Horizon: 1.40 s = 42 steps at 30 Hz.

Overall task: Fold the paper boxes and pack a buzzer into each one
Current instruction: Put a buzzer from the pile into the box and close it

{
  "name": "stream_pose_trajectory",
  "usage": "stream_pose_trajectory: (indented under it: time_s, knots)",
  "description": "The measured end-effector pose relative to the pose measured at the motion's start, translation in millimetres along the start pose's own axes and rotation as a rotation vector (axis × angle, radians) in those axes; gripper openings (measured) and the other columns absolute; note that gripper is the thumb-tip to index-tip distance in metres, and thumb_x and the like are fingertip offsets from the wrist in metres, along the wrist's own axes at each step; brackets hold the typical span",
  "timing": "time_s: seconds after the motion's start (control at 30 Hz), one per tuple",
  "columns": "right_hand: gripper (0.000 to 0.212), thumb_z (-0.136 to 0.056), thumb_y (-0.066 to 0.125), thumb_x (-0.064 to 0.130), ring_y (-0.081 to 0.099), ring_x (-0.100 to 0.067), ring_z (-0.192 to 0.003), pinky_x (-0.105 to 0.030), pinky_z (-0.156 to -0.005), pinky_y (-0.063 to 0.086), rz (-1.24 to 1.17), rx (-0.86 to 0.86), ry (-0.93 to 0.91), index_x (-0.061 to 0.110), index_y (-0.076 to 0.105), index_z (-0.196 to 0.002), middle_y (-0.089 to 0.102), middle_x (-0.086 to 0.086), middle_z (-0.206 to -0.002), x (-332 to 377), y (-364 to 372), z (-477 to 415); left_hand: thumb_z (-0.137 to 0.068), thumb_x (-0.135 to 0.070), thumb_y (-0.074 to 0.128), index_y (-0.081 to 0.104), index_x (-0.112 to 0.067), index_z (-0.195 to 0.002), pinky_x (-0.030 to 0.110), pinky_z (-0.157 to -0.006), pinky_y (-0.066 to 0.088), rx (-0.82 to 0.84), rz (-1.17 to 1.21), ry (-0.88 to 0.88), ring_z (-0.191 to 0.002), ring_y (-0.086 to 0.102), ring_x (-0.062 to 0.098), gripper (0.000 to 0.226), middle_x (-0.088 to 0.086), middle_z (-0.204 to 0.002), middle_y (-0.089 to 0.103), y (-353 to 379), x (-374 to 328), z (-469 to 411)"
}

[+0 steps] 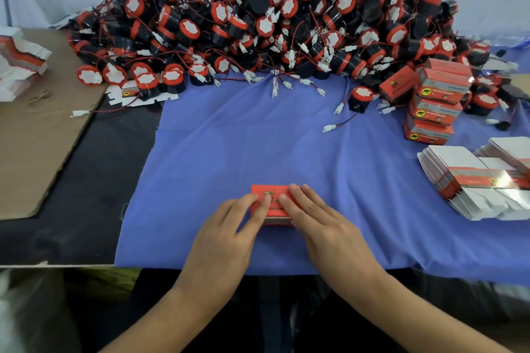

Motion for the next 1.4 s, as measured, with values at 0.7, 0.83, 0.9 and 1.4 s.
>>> stream_pose_trajectory:
  time_s: [0.7, 0.83, 0.9, 1.4]
  knots:
    - [0.037, -0.09, 0.071, -0.005, 0.063, -0.003, -0.121, -0.026, -0.103, 0.052, -0.89, -0.333, 0.826, 0.015, 0.069, -0.121, 0.062, -0.002, -0.13, -36.8, 5.4, 31.1, -0.091, -0.008, 0.075, 0.073, -0.022, -0.107, 0.014, -0.084, 0.055, -0.118, 1.125, -0.801, -0.098, 0.074, 0.004, 0.021, -0.013, -0.101, 0.078, 35.3, 13.2, -11.7]
    - [0.044, -0.093, 0.071, 0.009, 0.061, 0.002, -0.108, -0.02, -0.096, 0.05, -0.6, -0.308, 0.826, 0.022, 0.066, -0.135, 0.059, 0.007, -0.116, -71.2, -34.3, 25.9, -0.095, -0.008, 0.072, 0.075, -0.025, -0.111, 0.008, -0.084, 0.05, -0.104, 1.173, -0.718, -0.101, 0.072, -0.001, 0.024, -0.019, -0.105, 0.078, 41.1, -18.4, -50.2]
    - [0.047, -0.093, 0.071, 0.013, 0.063, -0.001, -0.101, -0.023, -0.091, 0.051, -0.503, -0.295, 0.812, 0.027, 0.063, -0.137, 0.059, 0.011, -0.11, -91.4, -56.5, 21.3, -0.098, -0.006, 0.068, 0.073, -0.025, -0.12, 0.008, -0.089, 0.049, -0.035, 1.189, -0.634, -0.108, 0.069, -0.004, 0.03, -0.021, -0.112, 0.076, 47.5, -40.8, -77.0]
    - [0.027, -0.089, 0.054, 0.015, 0.05, -0.031, -0.115, -0.041, -0.081, 0.028, 0.315, 0.168, 0.843, 0.014, 0.052, -0.115, 0.064, -0.005, -0.113, -234.0, -81.6, -53.9, -0.093, 0.008, 0.051, 0.072, -0.018, -0.123, 0.038, -0.105, 0.052, 0.232, 1.206, -0.554, -0.115, 0.068, 0.018, 0.045, -0.001, -0.117, 0.076, 155.7, -108.3, -251.4]
Point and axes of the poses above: each hand's wrist, its own z-axis away from the middle knuckle, its own y-axis out of the palm, x = y × z, the point moved 8 cm from there along -z, towards the middle knuckle
